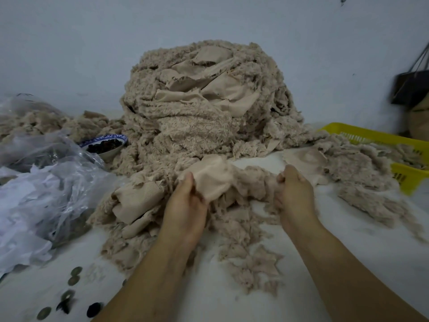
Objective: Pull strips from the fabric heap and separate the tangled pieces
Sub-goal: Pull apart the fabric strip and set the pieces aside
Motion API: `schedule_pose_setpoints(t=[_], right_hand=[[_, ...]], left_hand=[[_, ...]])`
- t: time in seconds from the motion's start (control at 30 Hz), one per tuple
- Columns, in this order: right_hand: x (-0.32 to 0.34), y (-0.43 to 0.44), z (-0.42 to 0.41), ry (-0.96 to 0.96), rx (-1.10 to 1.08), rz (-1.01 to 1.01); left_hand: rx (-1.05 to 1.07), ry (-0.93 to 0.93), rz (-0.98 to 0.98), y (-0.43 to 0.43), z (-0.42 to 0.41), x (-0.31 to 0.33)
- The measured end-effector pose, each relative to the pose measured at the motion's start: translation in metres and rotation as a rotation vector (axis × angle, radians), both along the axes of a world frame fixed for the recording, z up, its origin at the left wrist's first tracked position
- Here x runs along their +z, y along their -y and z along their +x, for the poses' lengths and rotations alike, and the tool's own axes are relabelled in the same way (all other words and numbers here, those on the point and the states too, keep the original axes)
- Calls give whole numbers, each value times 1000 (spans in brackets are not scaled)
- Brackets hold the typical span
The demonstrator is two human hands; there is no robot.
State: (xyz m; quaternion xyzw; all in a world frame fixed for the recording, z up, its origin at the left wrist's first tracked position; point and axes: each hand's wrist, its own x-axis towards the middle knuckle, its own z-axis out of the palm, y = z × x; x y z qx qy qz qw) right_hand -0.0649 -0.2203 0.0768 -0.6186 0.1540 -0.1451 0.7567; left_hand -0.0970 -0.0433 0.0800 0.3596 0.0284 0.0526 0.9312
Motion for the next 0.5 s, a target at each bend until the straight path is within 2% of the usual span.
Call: schedule_pose_setpoints(t=[0.13,0.27,0.3,0.37,0.43,0.5], right_hand=[[-3,6,-1,40,17,-137],[0,-3,-8,115,171,-607],[0,-7,-11,165,183,-650],[0,-18,-18,217,256,-596],[-3,-32,-23,204,460,-575],[-8,-37,-23,209,505,-601]], left_hand=[[-39,-8,-35,-5,-3,3],[-48,-42,-87,-5,-4,2],[-60,-54,-82,-5,-4,2],[-94,-66,-48,-1,-5,1],[-139,-59,37,3,-6,-1],[-160,-60,132,6,-7,-2]])
